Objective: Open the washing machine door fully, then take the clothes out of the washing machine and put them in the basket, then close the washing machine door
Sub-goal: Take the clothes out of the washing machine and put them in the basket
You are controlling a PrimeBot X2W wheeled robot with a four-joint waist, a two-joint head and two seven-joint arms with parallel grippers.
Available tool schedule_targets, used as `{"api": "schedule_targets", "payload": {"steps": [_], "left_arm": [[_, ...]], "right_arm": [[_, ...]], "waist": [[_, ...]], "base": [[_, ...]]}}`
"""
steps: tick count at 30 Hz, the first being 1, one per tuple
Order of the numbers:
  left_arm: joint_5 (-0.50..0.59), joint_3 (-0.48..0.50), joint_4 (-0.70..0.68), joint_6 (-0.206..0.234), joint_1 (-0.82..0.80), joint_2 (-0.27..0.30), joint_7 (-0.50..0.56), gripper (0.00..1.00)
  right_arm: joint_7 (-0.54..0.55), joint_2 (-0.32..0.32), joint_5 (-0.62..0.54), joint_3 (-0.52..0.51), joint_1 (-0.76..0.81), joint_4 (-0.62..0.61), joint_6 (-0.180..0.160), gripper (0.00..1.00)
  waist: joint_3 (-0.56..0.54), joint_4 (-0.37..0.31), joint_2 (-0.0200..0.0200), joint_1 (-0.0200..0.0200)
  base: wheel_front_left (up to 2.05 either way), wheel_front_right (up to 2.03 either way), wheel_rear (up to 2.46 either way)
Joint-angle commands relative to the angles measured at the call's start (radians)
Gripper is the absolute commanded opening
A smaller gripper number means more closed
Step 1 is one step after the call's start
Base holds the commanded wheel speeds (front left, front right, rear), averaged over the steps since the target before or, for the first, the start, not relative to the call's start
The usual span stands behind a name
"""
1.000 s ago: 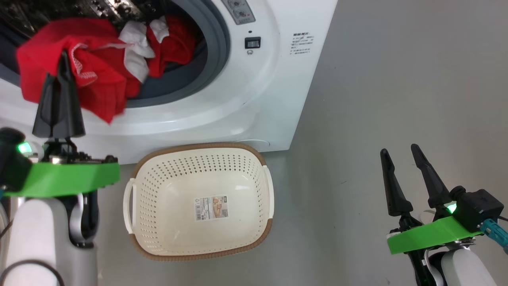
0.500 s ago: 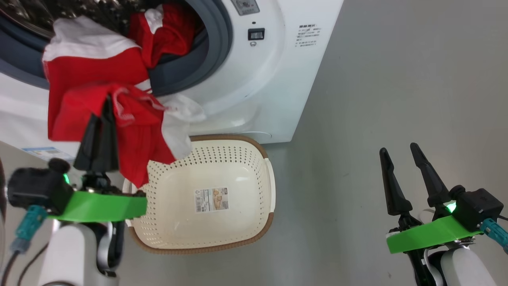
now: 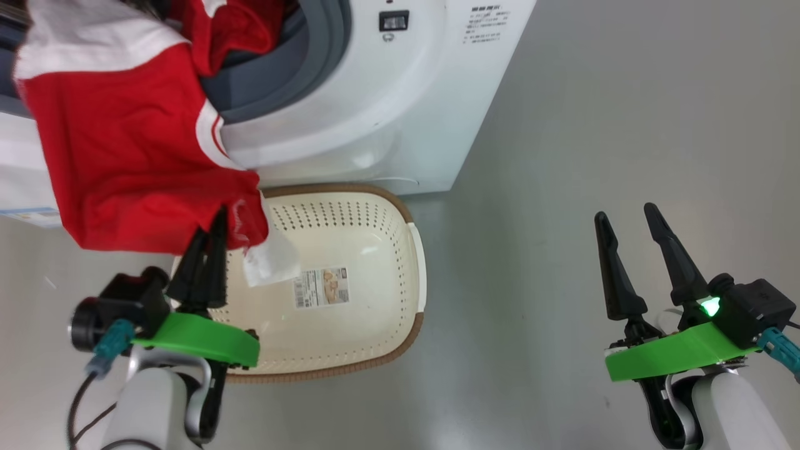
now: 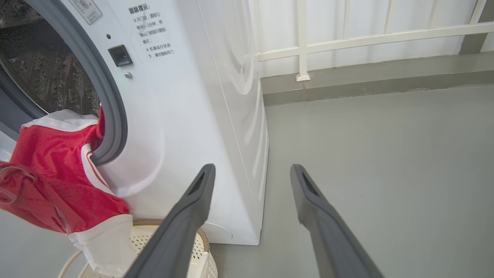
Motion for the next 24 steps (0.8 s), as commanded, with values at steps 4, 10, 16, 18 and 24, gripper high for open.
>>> {"api": "schedule_targets", "payload": {"steps": [4, 10, 16, 18, 24], "left_arm": [[-0.008, -0.020, 0.058, -0.006, -0.034, 0.036, -0.005, 0.00], [-0.006, -0.055, 0.181, -0.006, -0.083, 0.058, -0.005, 0.00], [-0.004, -0.079, 0.307, -0.006, -0.143, 0.079, -0.005, 0.00], [-0.005, -0.085, 0.348, -0.006, -0.164, 0.087, -0.005, 0.00], [-0.003, -0.101, 0.459, -0.006, -0.234, 0.108, -0.005, 0.00]], "right_arm": [[-0.006, -0.002, 0.004, 0.030, -0.023, -0.029, 0.005, 1.00], [-0.006, -0.002, 0.013, 0.039, -0.041, -0.034, 0.005, 1.00], [-0.006, -0.002, 0.022, 0.049, -0.056, -0.037, 0.005, 1.00], [-0.006, -0.002, 0.025, 0.051, -0.061, -0.040, 0.005, 1.00], [-0.006, -0.002, 0.030, 0.054, -0.079, -0.045, 0.005, 1.00]], "waist": [[0.047, -0.014, 0.0000, 0.0000], [0.092, -0.026, 0.0000, 0.0000], [0.132, -0.037, 0.0000, 0.0000], [0.146, -0.040, 0.0000, 0.0000], [0.187, -0.046, 0.0000, 0.0000]], "base": [[0.00, 0.00, 0.00], [0.00, 0.00, 0.00], [0.00, 0.00, 0.00], [0.00, 0.00, 0.00], [0.00, 0.00, 0.00]]}}
